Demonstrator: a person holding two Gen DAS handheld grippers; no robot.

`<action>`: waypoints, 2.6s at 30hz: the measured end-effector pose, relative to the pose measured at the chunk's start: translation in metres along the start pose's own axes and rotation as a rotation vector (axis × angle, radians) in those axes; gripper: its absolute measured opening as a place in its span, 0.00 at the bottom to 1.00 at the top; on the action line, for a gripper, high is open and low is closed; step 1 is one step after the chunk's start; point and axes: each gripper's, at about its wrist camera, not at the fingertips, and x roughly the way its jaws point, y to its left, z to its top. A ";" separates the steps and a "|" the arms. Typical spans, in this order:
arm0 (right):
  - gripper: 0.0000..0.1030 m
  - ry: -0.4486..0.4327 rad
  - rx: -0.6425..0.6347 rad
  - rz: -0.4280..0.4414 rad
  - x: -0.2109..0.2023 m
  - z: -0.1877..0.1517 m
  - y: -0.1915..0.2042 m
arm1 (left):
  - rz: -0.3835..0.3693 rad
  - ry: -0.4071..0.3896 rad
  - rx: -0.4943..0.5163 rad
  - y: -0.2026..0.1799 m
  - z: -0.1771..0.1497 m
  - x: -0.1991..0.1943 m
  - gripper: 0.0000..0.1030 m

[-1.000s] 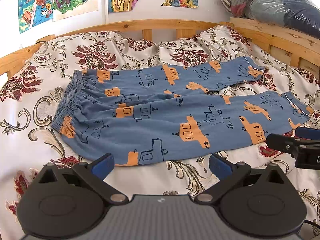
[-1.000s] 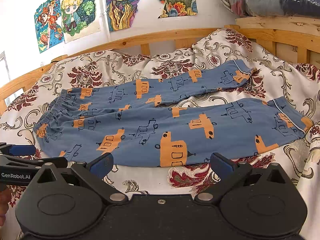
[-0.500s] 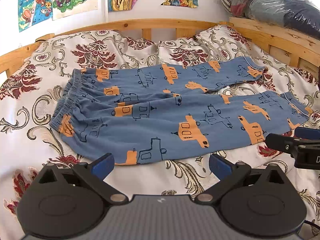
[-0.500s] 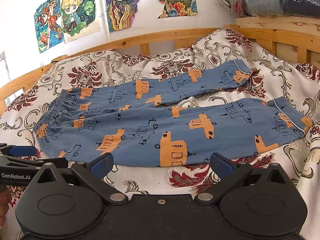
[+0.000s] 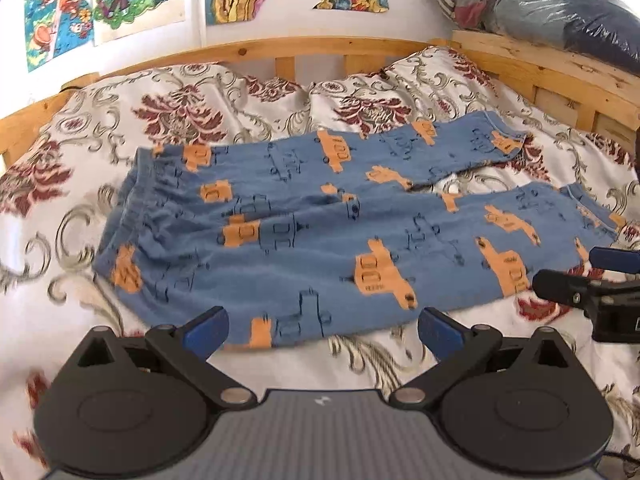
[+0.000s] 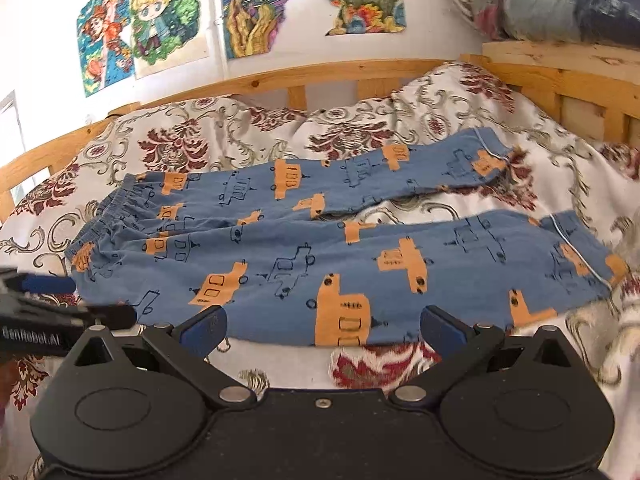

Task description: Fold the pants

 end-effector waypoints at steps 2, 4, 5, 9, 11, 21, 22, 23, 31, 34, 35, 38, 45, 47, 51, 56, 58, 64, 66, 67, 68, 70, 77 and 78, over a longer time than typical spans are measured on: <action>0.99 0.005 -0.024 0.022 0.005 0.008 -0.002 | -0.004 -0.007 0.002 0.007 0.012 0.004 1.00; 0.99 0.007 -0.067 0.049 0.012 0.019 0.000 | 0.002 -0.021 0.010 0.015 0.026 0.009 1.00; 0.99 0.011 -0.093 0.062 0.018 0.025 0.001 | 0.010 -0.027 0.020 0.020 0.033 0.012 1.00; 0.99 0.050 -0.149 0.125 0.046 0.050 0.000 | 0.026 0.008 0.028 0.048 0.066 0.032 1.00; 0.99 0.077 -0.153 0.157 0.065 0.064 -0.002 | 0.034 0.025 0.003 0.068 0.083 0.044 1.00; 0.99 0.123 -0.284 0.318 0.180 0.159 0.006 | 0.156 0.023 0.028 0.159 0.147 0.105 1.00; 0.99 0.122 -0.311 0.338 0.192 0.167 0.009 | 0.166 0.025 0.053 0.162 0.150 0.112 1.00; 0.99 0.120 -0.348 0.364 0.205 0.176 0.015 | 0.164 0.032 0.072 0.166 0.153 0.118 1.00; 0.99 0.118 -0.632 0.505 0.291 0.211 0.058 | 0.068 0.114 0.160 0.190 0.176 0.164 1.00; 0.98 0.164 -0.680 0.538 0.313 0.217 0.058 | 0.047 0.149 0.172 0.202 0.181 0.175 0.94; 0.95 0.180 -0.688 0.548 0.319 0.219 0.057 | 0.035 0.163 0.169 0.206 0.183 0.177 0.93; 0.85 0.246 -0.688 0.594 0.339 0.228 0.055 | -0.017 0.200 0.140 0.220 0.189 0.183 0.85; 0.54 0.334 -0.708 0.616 0.367 0.233 0.061 | -0.058 0.249 0.192 0.218 0.192 0.193 0.43; 0.53 0.361 -0.723 0.612 0.371 0.231 0.060 | -0.032 0.260 0.225 0.214 0.191 0.195 0.35; 0.22 0.349 -0.732 0.577 0.368 0.230 0.056 | 0.005 0.280 0.233 0.214 0.192 0.197 0.21; 0.01 0.306 -0.756 0.539 0.348 0.229 0.055 | 0.068 0.277 0.287 0.201 0.190 0.192 0.11; 0.01 0.262 -0.769 0.503 0.332 0.227 0.057 | 0.098 0.254 0.295 0.196 0.190 0.185 0.10; 0.01 0.079 -0.811 0.376 0.259 0.208 0.062 | 0.133 0.082 0.349 0.184 0.178 0.135 0.10; 0.01 0.015 -0.822 0.332 0.228 0.193 0.064 | 0.137 0.009 0.391 0.177 0.169 0.113 0.10; 0.01 -0.010 -0.822 0.317 0.214 0.187 0.065 | 0.134 -0.028 0.413 0.172 0.161 0.102 0.10; 0.01 -0.038 -0.821 0.299 0.198 0.178 0.066 | 0.130 -0.056 0.432 0.168 0.154 0.092 0.10; 0.01 -0.077 -0.821 0.270 0.169 0.160 0.067 | 0.120 -0.105 0.472 0.161 0.138 0.073 0.10; 0.01 -0.119 -0.832 0.158 0.090 0.081 0.074 | 0.149 -0.233 0.711 0.127 0.069 0.023 0.10; 0.01 -0.107 -0.835 0.146 0.084 0.070 0.076 | 0.141 -0.232 0.748 0.123 0.060 0.020 0.10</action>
